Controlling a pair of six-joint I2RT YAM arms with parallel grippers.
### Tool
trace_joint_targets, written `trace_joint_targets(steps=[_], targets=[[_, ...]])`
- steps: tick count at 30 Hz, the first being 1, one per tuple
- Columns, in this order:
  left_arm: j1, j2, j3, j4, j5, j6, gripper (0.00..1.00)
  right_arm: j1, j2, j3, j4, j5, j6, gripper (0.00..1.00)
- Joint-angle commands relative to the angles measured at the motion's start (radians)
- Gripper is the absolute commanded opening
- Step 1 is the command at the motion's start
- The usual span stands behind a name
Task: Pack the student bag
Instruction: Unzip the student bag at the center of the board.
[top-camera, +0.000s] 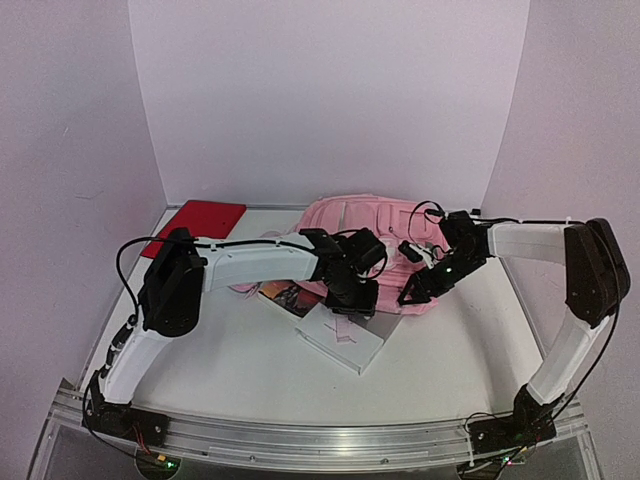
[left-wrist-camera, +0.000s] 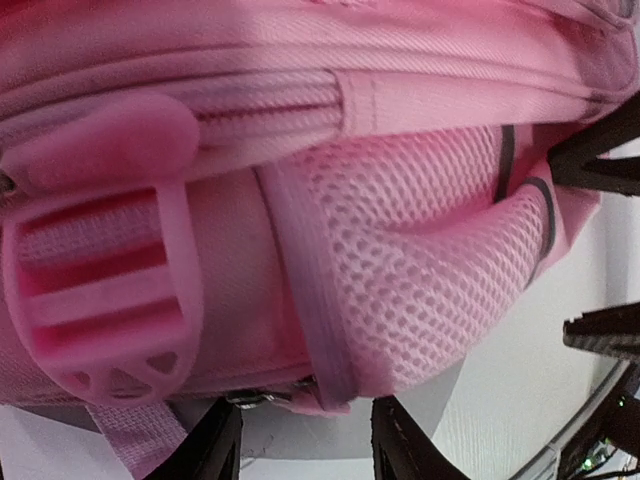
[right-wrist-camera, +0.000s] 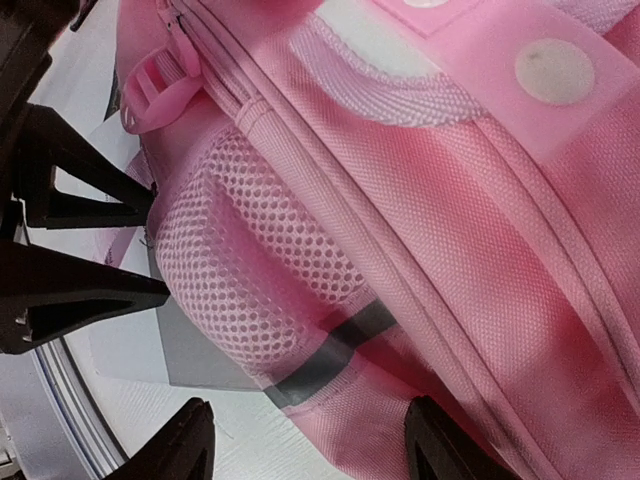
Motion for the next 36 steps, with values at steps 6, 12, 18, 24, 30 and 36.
trace_joint_targets(steps=[6, 12, 18, 24, 30, 36], targets=[[0.005, 0.054, 0.08, -0.141, -0.207, -0.103, 0.4, 0.038, 0.018, -0.037, 0.065, 0.038, 0.041, 0.69], [0.004, 0.029, 0.067, -0.163, -0.225, -0.124, 0.25, 0.054, -0.005, -0.086, 0.116, 0.166, 0.028, 0.78], [0.004, -0.069, -0.069, -0.126, -0.21, -0.133, 0.04, 0.057, 0.006, -0.103, 0.144, 0.271, 0.014, 0.74], [0.004, -0.143, -0.158, -0.055, -0.164, -0.099, 0.0, 0.057, 0.001, -0.109, 0.143, 0.347, -0.026, 0.52], [0.009, -0.229, -0.224, -0.054, -0.153, -0.053, 0.0, 0.046, -0.031, -0.116, 0.141, 0.444, -0.122, 0.02], [0.016, -0.312, -0.293, -0.054, -0.11, -0.007, 0.0, -0.042, -0.064, -0.116, 0.129, 0.468, -0.224, 0.0]])
